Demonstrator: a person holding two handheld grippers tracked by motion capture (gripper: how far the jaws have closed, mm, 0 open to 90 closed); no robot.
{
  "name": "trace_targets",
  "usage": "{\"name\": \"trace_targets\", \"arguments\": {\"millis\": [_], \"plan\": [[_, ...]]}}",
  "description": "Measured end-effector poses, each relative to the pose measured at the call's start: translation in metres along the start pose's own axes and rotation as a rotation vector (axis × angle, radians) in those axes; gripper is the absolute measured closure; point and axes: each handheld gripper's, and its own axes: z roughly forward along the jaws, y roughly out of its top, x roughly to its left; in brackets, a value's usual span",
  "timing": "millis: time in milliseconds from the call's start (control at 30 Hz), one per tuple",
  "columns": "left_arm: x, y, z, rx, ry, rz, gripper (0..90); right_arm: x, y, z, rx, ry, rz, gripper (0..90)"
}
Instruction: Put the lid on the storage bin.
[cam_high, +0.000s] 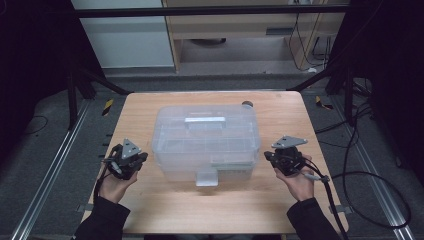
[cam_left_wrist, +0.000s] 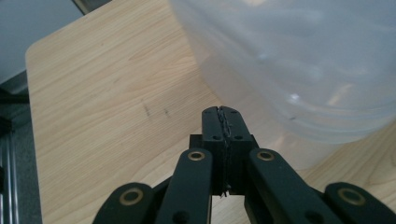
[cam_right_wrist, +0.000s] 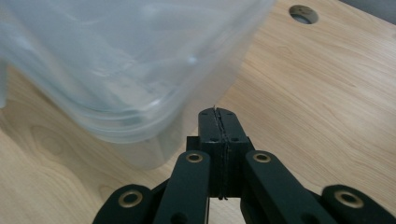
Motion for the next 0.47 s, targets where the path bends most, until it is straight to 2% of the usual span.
{"name": "trace_targets", "arguments": {"millis": [100,167,233,300,367,433,467], "plan": [[0.010,-0.010,0.006,0.014,0.016,-0.041,84.4,-0.015,-0.009,-0.001,-0.011,-0.027,0.061,89.5],[0.018,-0.017,0.011,0.019,0.029,-0.068,78.8,-0.024,-0.016,-0.001,-0.025,-0.054,0.104,84.8],[0.026,-0.024,0.016,0.029,0.043,-0.106,72.1,-0.033,-0.023,0.000,-0.035,-0.086,0.147,76.0],[0.035,-0.032,0.019,0.030,0.050,-0.149,64.1,-0.042,-0.030,0.002,-0.063,-0.101,0.181,62.7],[0.041,-0.037,0.022,0.030,0.083,-0.174,55.5,-0.049,-0.037,0.004,-0.070,-0.129,0.221,50.3],[0.047,-0.042,0.023,0.032,0.097,-0.194,48.2,-0.056,-0.043,0.006,-0.070,-0.137,0.252,42.1],[0.049,-0.044,0.024,0.032,0.100,-0.205,46.1,-0.061,-0.047,0.006,-0.074,-0.142,0.284,37.2]]}}
